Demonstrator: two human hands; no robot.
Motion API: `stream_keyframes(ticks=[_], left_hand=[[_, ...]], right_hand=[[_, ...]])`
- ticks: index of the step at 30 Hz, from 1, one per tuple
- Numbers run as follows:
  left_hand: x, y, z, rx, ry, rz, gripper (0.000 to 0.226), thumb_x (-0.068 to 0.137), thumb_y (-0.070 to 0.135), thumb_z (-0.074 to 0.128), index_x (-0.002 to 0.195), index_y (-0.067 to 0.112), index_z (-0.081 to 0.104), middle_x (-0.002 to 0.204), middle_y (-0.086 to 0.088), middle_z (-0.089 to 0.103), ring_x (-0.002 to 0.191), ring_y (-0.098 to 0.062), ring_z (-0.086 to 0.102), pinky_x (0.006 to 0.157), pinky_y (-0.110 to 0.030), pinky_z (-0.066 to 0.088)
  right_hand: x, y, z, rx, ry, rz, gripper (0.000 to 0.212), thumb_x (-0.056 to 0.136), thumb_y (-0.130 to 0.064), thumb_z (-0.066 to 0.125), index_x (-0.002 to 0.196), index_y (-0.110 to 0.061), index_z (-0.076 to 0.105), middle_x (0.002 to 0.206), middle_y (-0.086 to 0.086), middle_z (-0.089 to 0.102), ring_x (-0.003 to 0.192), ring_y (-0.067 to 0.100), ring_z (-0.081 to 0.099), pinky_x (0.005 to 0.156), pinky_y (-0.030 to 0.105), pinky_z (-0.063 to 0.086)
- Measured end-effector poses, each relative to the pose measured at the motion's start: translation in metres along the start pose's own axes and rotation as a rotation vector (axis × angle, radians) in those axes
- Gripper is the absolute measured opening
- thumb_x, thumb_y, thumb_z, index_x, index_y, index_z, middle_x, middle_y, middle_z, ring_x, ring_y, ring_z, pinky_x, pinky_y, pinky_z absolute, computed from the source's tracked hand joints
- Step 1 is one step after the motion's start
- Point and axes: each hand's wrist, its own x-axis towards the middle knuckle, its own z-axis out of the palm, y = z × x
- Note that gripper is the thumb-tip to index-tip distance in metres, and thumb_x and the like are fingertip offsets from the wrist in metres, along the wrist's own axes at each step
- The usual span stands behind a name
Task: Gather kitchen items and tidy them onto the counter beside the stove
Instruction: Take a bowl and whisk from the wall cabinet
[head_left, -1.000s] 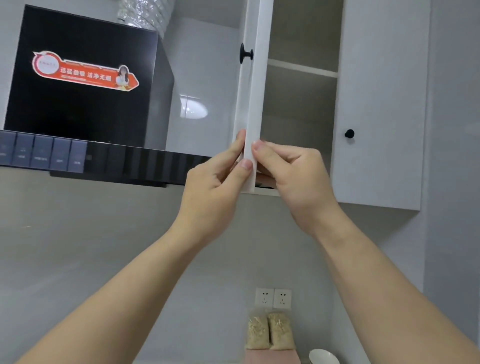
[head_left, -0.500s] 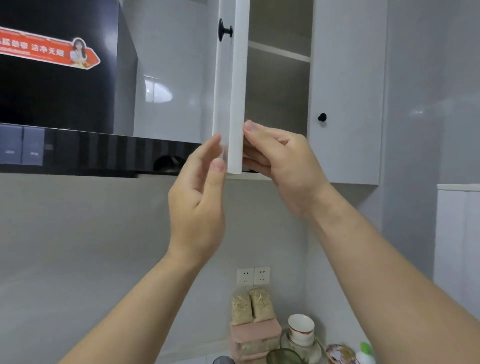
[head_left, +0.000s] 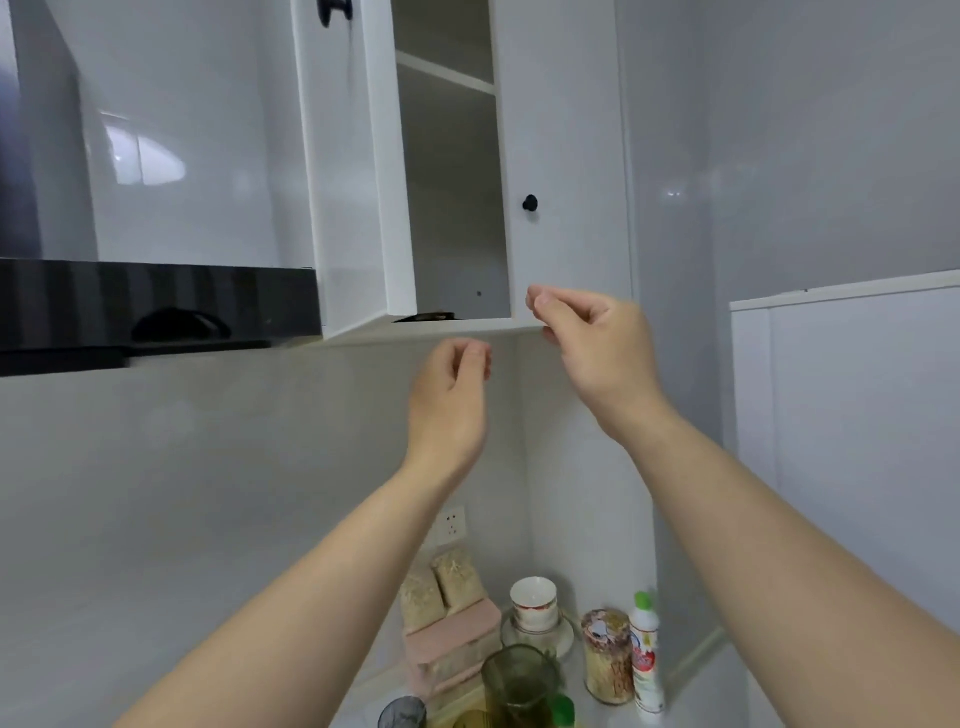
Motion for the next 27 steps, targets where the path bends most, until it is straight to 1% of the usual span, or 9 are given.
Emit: stream_keyframes(ticks=[3, 6, 15, 19, 21, 23, 24, 25, 27], left_hand=[[0.03, 0.0, 0.015, 0.053, -0.081, 0.036, 0.019, 0.099, 0.027, 0.047, 0.094, 0.024, 0.065, 0.09, 0.008, 0.068, 0.094, -0.019, 0.065, 0.093, -0.045, 0.052], [0.056, -0.006, 0.029, 0.109, -0.131, 0.029, 0.019, 0.1, 0.025, 0.045, 0.101, 0.028, 0.064, 0.099, 0.012, 0.066, 0.102, -0.015, 0.064, 0.098, -0.041, 0.05], [0.122, -0.033, 0.069, 0.296, -0.192, 0.075, 0.031, 0.101, 0.016, 0.043, 0.123, 0.02, 0.064, 0.116, 0.008, 0.066, 0.112, -0.012, 0.061, 0.098, -0.028, 0.046], [0.158, -0.038, 0.087, 0.356, -0.215, 0.088, 0.033, 0.102, 0.017, 0.042, 0.13, 0.019, 0.06, 0.111, 0.013, 0.059, 0.107, -0.005, 0.055, 0.083, -0.017, 0.039], [0.175, -0.041, 0.096, 0.352, -0.225, 0.071, 0.034, 0.102, 0.018, 0.043, 0.133, 0.017, 0.059, 0.111, 0.013, 0.057, 0.106, -0.007, 0.054, 0.083, -0.017, 0.039], [0.194, -0.047, 0.104, 0.369, -0.217, 0.057, 0.036, 0.102, 0.018, 0.044, 0.135, 0.015, 0.057, 0.116, 0.009, 0.057, 0.11, -0.011, 0.054, 0.093, -0.023, 0.04], [0.203, -0.052, 0.106, 0.374, -0.208, 0.042, 0.034, 0.101, 0.018, 0.045, 0.132, 0.018, 0.059, 0.115, 0.006, 0.058, 0.109, -0.014, 0.054, 0.095, -0.026, 0.041], [0.213, -0.057, 0.11, 0.377, -0.202, 0.032, 0.026, 0.099, 0.018, 0.047, 0.119, 0.022, 0.063, 0.106, 0.003, 0.058, 0.099, -0.017, 0.054, 0.091, -0.028, 0.041], [0.223, -0.064, 0.113, 0.332, -0.176, 0.004, 0.01, 0.093, 0.017, 0.049, 0.085, 0.019, 0.054, 0.081, -0.001, 0.047, 0.078, -0.019, 0.043, 0.077, -0.032, 0.037]], right_hand=[[0.018, 0.015, -0.008, 0.02, 0.091, 0.018, 0.015, 0.091, -0.022, 0.064, 0.094, -0.021, 0.078, 0.097, -0.009, 0.076, 0.099, 0.006, 0.069, 0.096, 0.038, 0.054], [0.04, 0.038, -0.006, 0.054, 0.178, 0.051, 0.021, 0.089, -0.016, 0.061, 0.078, -0.029, 0.073, 0.086, -0.007, 0.076, 0.089, 0.014, 0.072, 0.091, 0.044, 0.056], [0.118, 0.142, 0.018, 0.29, 0.219, 0.27, 0.018, 0.086, -0.006, 0.057, 0.081, -0.02, 0.069, 0.078, 0.002, 0.072, 0.074, 0.017, 0.071, 0.087, 0.04, 0.059], [0.162, 0.166, 0.031, 0.4, 0.271, 0.293, 0.013, 0.086, -0.003, 0.056, 0.081, -0.002, 0.068, 0.073, 0.006, 0.064, 0.065, 0.019, 0.063, 0.072, 0.034, 0.055], [0.187, 0.168, 0.037, 0.408, 0.272, 0.278, 0.015, 0.087, -0.006, 0.056, 0.077, -0.005, 0.067, 0.073, 0.005, 0.064, 0.061, 0.017, 0.063, 0.068, 0.031, 0.055], [0.213, 0.168, 0.043, 0.411, 0.258, 0.263, 0.017, 0.086, -0.008, 0.055, 0.072, -0.012, 0.065, 0.074, 0.004, 0.066, 0.058, 0.016, 0.064, 0.065, 0.029, 0.056], [0.224, 0.166, 0.045, 0.421, 0.244, 0.263, 0.018, 0.084, -0.007, 0.054, 0.07, -0.012, 0.064, 0.073, 0.005, 0.065, 0.056, 0.016, 0.062, 0.061, 0.027, 0.056], [0.237, 0.166, 0.047, 0.452, 0.228, 0.268, 0.019, 0.083, -0.006, 0.053, 0.069, -0.012, 0.063, 0.072, 0.006, 0.063, 0.054, 0.017, 0.06, 0.057, 0.027, 0.053], [0.257, 0.162, 0.051, 0.516, 0.191, 0.274, 0.017, 0.083, -0.003, 0.051, 0.071, -0.009, 0.062, 0.072, 0.009, 0.059, 0.052, 0.02, 0.055, 0.053, 0.025, 0.049]])
